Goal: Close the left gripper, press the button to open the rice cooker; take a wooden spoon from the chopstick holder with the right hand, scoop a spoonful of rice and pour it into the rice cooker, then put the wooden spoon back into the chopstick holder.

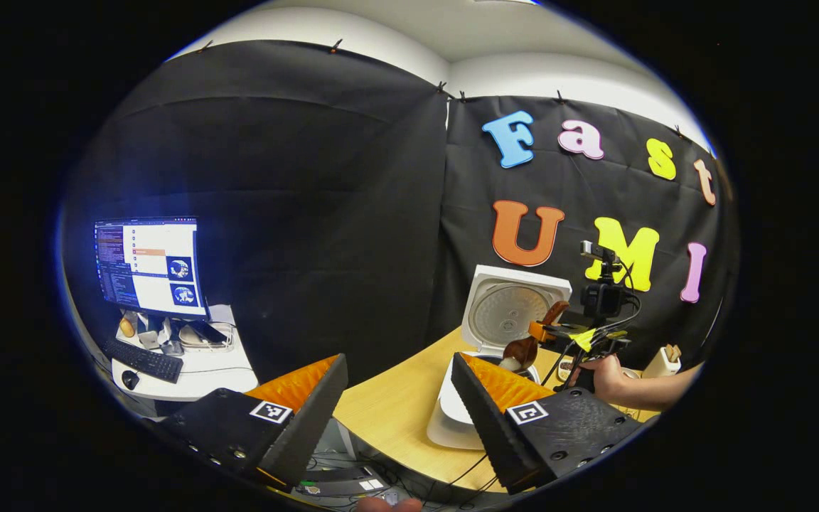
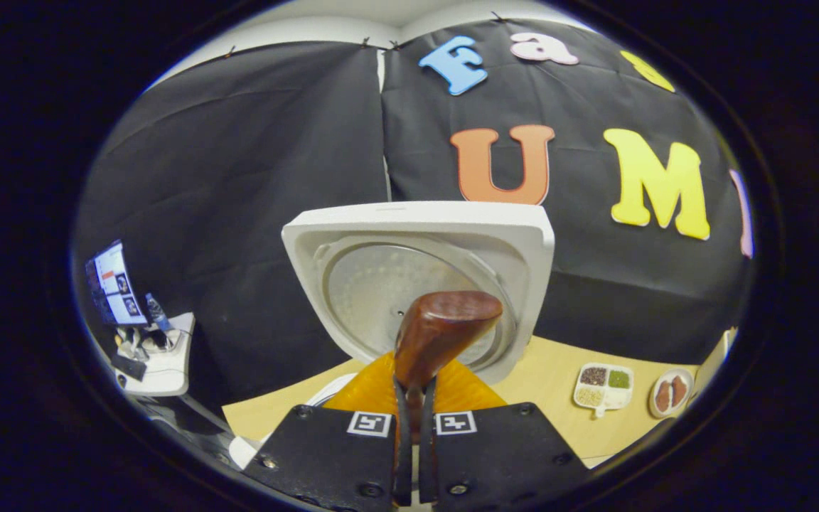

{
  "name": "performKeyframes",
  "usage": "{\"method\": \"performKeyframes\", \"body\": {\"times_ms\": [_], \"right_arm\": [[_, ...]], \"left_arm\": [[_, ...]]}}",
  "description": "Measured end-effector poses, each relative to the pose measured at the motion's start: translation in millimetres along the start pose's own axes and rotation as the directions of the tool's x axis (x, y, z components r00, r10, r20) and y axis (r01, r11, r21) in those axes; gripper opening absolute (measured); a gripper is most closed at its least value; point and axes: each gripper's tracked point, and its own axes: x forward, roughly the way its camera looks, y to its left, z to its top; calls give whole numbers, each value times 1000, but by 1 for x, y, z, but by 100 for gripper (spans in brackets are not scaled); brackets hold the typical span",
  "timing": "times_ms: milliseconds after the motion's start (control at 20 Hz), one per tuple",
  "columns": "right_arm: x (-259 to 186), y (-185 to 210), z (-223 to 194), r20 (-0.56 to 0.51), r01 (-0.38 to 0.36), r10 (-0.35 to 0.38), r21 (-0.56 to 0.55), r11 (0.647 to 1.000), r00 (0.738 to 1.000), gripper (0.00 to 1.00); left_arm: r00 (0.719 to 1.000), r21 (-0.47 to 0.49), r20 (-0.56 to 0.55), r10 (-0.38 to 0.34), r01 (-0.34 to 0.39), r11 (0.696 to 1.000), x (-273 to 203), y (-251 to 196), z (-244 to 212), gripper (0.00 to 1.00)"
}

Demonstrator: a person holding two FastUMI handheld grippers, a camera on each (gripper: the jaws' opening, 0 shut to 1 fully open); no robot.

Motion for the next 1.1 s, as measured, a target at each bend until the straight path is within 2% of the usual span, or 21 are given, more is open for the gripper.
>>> {"method": "performKeyframes", "body": {"times_ms": [250,600,900,1100], "right_arm": [[-7,20,4,22,-20,25,-205,978,999,9],[-16,27,6,49,-13,26,-250,968,998,10],[-23,21,9,43,-13,20,-167,986,999,9],[-36,9,17,49,0,2,-39,999,999,10]], "left_arm": [[1000,-2,4,-7,7,1000,-4,2,0,94],[1000,-5,9,-17,17,1000,-3,1,0,94],[999,-10,20,-34,34,999,-9,-2,2,94],[998,-15,20,-65,65,998,-8,-12,1,94]]}}
